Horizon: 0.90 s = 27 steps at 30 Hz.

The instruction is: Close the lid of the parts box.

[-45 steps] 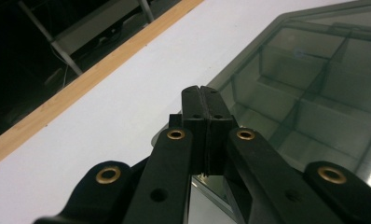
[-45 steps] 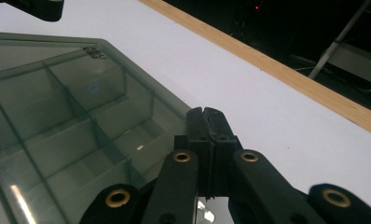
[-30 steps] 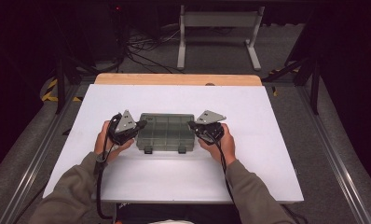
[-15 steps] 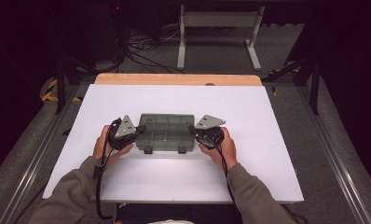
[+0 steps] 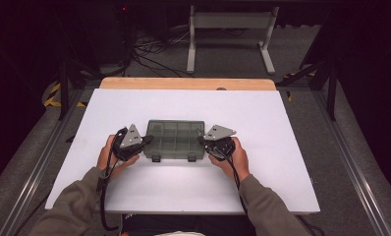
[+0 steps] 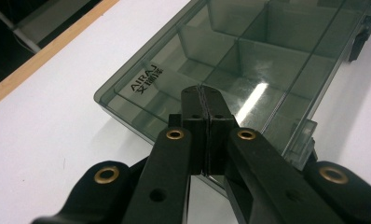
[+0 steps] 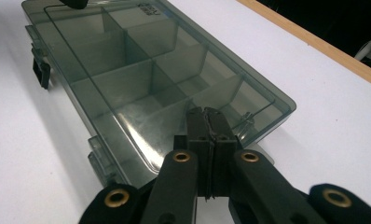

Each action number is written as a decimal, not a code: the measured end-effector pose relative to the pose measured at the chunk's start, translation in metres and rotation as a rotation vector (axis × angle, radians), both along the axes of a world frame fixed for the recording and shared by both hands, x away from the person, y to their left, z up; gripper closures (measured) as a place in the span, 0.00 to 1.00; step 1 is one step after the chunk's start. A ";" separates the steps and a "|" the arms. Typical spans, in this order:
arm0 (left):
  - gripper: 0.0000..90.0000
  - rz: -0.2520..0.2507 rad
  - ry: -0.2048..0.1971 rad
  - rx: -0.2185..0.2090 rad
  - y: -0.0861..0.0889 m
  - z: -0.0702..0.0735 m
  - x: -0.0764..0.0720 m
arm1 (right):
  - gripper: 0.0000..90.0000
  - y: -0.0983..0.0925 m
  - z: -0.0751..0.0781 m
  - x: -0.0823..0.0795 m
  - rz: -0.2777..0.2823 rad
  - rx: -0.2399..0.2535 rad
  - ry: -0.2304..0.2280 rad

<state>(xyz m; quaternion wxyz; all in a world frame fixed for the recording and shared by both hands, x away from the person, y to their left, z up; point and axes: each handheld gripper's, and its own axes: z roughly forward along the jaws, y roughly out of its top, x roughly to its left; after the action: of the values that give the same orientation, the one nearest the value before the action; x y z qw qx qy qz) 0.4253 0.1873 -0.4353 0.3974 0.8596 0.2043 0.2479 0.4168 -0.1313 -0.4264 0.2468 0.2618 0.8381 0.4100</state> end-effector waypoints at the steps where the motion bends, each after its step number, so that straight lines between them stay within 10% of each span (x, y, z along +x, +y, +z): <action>1: 0.99 0.002 0.005 -0.004 0.000 -0.001 0.000 | 1.00 0.000 0.000 -0.001 0.002 -0.004 0.000; 27: 0.98 -0.009 0.008 -0.071 0.003 -0.009 -0.004 | 1.00 -0.002 -0.007 -0.013 0.056 0.015 -0.014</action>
<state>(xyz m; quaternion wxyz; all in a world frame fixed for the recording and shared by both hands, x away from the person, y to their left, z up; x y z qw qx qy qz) 0.4215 0.1906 -0.4440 0.4282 0.8468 0.2105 0.2352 0.4033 -0.1334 -0.4339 0.2391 0.2371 0.8403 0.4249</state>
